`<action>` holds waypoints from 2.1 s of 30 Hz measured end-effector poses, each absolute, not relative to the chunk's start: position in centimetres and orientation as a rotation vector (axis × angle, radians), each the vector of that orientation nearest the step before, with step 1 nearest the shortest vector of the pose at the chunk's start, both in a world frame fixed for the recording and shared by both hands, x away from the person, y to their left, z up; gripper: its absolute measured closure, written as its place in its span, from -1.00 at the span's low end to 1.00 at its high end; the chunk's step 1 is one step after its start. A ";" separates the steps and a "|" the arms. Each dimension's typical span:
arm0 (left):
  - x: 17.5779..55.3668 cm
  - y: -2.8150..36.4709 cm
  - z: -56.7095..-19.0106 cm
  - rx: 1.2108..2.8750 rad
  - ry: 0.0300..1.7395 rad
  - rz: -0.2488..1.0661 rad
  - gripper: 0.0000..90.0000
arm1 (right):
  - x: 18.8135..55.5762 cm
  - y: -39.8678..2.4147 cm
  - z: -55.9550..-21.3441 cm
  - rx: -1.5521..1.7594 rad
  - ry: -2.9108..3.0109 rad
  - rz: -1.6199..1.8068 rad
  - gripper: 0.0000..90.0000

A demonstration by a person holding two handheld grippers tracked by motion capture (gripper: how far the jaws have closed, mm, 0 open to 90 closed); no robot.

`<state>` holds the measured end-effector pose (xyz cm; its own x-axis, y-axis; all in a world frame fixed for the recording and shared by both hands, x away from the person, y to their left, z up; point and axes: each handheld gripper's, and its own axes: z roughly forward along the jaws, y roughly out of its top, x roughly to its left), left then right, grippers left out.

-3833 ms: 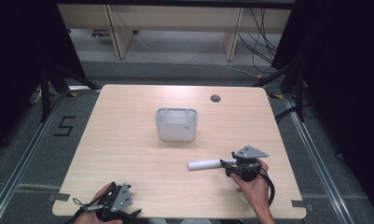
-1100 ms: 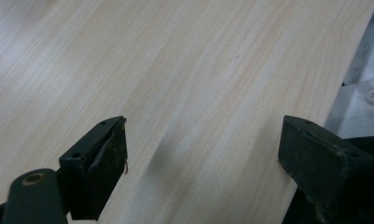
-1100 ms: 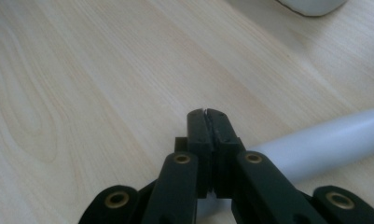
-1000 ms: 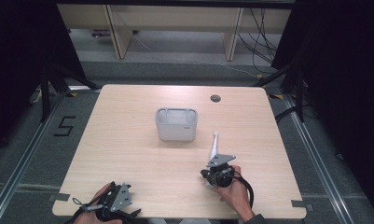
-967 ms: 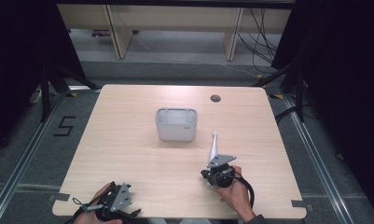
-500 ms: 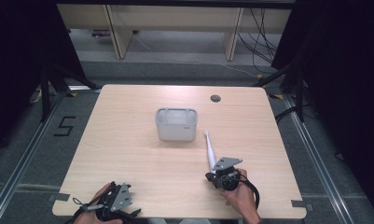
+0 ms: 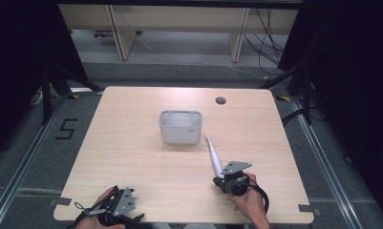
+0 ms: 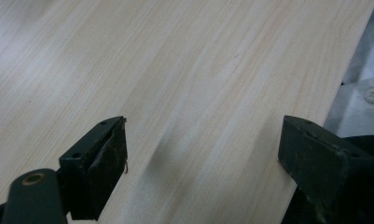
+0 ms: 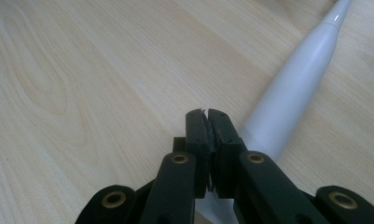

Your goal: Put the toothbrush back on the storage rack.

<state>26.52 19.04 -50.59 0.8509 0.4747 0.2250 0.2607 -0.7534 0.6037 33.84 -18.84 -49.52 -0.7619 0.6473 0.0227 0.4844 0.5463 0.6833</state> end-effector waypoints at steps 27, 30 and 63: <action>26.6 19.1 -50.6 2.441 0.541 0.502 -0.66 | 39.6 -17.7 -46.6 1.254 2.541 0.700 -0.23; 26.6 19.1 -50.6 2.442 0.539 0.502 -0.66 | 40.1 -17.3 -46.6 1.244 2.558 0.681 -0.15; 26.6 19.0 -50.5 2.443 0.531 0.498 -0.66 | 43.0 -16.4 -47.4 1.224 2.722 0.334 0.39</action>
